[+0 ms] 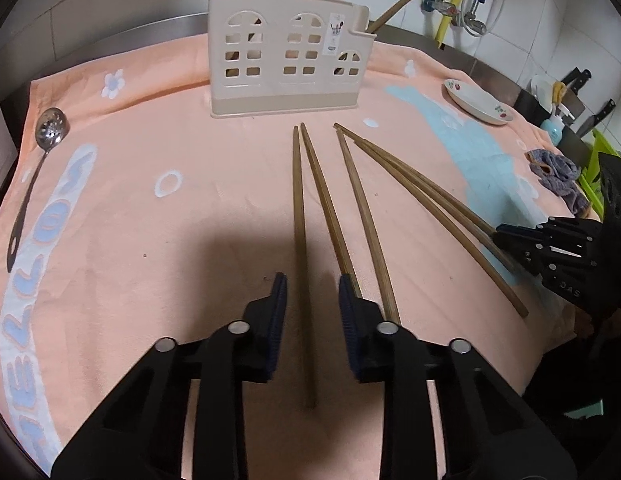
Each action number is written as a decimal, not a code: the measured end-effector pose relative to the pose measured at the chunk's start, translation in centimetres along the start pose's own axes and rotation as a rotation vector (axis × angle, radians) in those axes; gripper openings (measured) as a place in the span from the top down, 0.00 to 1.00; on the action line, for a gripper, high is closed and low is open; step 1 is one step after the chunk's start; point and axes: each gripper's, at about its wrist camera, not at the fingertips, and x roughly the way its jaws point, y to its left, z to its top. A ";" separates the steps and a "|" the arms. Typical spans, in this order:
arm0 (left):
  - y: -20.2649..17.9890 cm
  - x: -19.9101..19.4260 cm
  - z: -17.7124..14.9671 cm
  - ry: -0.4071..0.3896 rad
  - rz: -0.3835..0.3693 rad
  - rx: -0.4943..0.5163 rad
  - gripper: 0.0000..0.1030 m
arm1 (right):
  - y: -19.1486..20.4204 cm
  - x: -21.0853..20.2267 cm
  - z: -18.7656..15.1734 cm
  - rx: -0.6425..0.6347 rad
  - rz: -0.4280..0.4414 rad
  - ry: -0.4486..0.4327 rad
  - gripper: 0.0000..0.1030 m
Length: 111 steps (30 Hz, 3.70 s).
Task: Organize utensils
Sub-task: 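Lower the left tool onto a third chopstick and close it while the right tool grasps another, then lift the left tool's chopstick off the towel while the right tool lifts its chopstick, then carry both held chopsticks over the white holder and lower them into it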
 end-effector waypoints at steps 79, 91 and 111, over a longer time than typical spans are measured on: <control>1.3 -5.8 8.2 -0.204 0.051 0.026 0.95 | 1.0 -5.6 8.9 0.005 -0.008 -0.229 0.93; 0.5 -9.2 11.7 -0.296 0.071 0.083 0.95 | 0.3 -9.0 14.0 -0.039 0.008 -0.288 0.93; -1.3 -14.8 24.4 -0.528 0.149 0.160 0.95 | -3.1 -12.7 21.2 -0.055 0.059 -0.268 0.93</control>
